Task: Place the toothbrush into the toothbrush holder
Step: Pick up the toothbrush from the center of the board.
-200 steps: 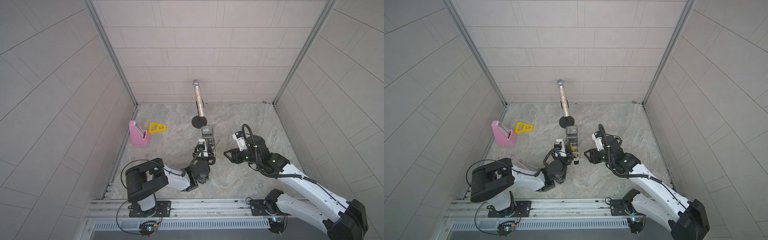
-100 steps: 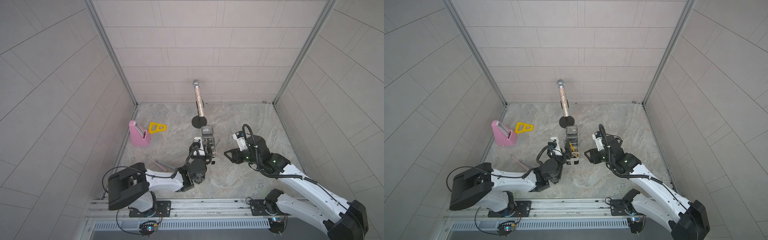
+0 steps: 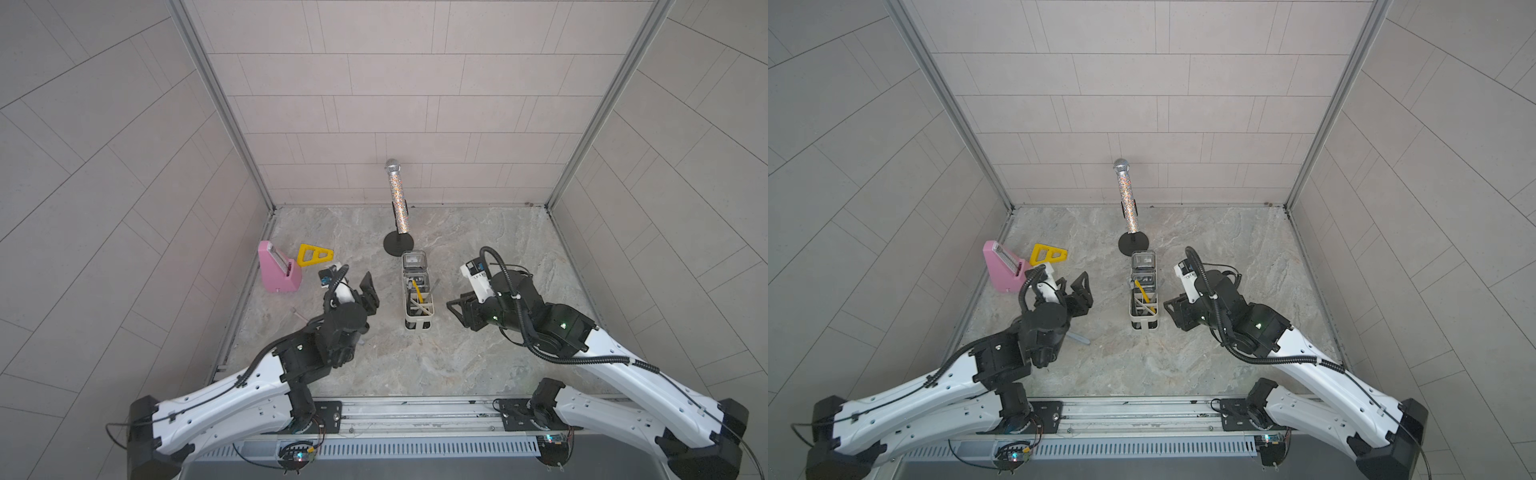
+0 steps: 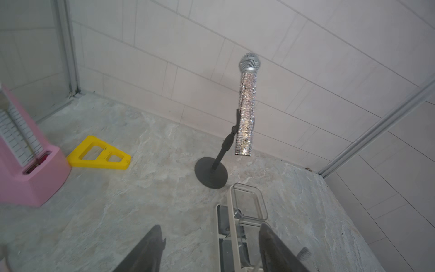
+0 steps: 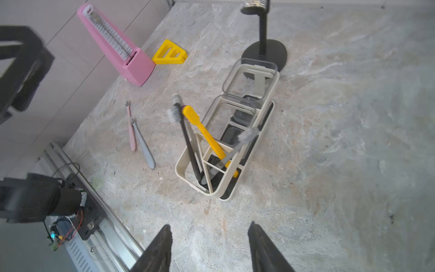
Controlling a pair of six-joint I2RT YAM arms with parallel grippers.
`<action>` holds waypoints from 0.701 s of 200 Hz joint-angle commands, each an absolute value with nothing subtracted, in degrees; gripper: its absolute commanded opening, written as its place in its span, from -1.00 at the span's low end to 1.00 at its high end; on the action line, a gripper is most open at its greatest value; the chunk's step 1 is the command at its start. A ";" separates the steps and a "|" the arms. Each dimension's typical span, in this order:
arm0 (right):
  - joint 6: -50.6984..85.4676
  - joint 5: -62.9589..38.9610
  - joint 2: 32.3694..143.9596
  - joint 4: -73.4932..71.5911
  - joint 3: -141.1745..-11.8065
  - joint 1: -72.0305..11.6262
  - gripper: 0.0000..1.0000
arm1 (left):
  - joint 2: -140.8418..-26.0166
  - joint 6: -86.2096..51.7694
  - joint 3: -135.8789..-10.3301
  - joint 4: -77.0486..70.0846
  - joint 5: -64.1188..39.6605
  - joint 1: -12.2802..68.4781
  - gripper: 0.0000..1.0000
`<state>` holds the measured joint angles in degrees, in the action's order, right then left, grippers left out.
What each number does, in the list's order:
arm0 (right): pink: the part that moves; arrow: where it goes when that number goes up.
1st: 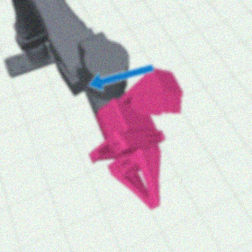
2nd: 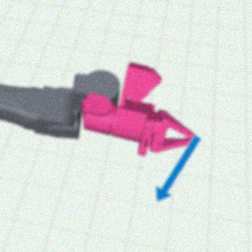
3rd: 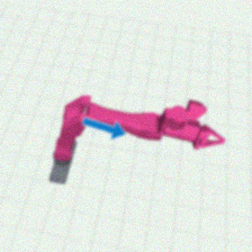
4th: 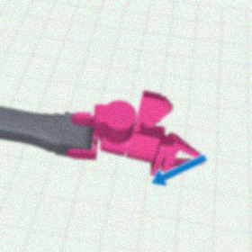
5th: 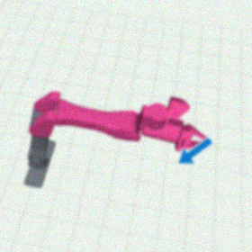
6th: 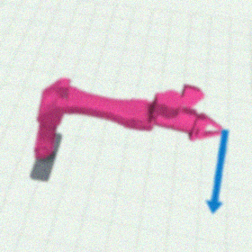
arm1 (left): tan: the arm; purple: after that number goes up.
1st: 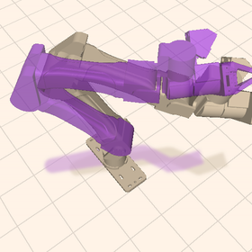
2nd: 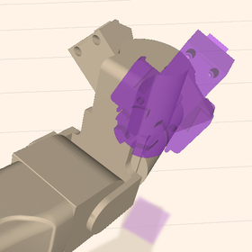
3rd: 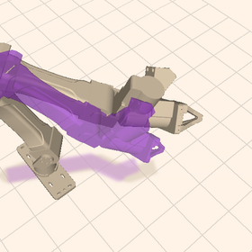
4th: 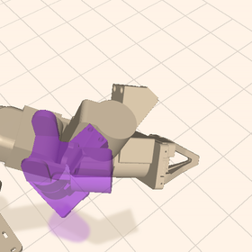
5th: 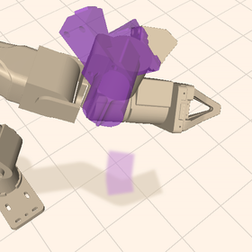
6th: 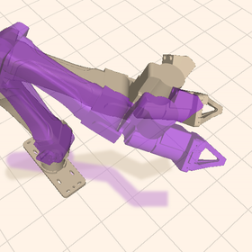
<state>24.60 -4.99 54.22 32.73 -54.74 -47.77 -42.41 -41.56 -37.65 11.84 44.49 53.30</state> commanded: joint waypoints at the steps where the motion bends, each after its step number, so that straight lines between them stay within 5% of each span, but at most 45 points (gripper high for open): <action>1: 21.02 3.99 60.04 37.48 -60.34 -55.98 0.10 | -38.57 -51.28 -36.31 30.08 28.75 41.50 0.40; 60: 18.26 2.34 81.62 37.37 -75.60 -69.57 0.13 | -44.05 -50.05 -32.17 25.54 -5.64 8.80 0.43; 140: 13.20 -5.06 111.41 43.97 -96.82 -70.65 0.16 | -41.87 -47.08 -28.95 27.28 -14.37 -9.49 0.43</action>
<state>16.47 -2.72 105.67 39.18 -91.48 -70.81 -43.83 -48.38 -30.17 25.56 -11.00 -6.98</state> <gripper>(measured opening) 0.578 0.714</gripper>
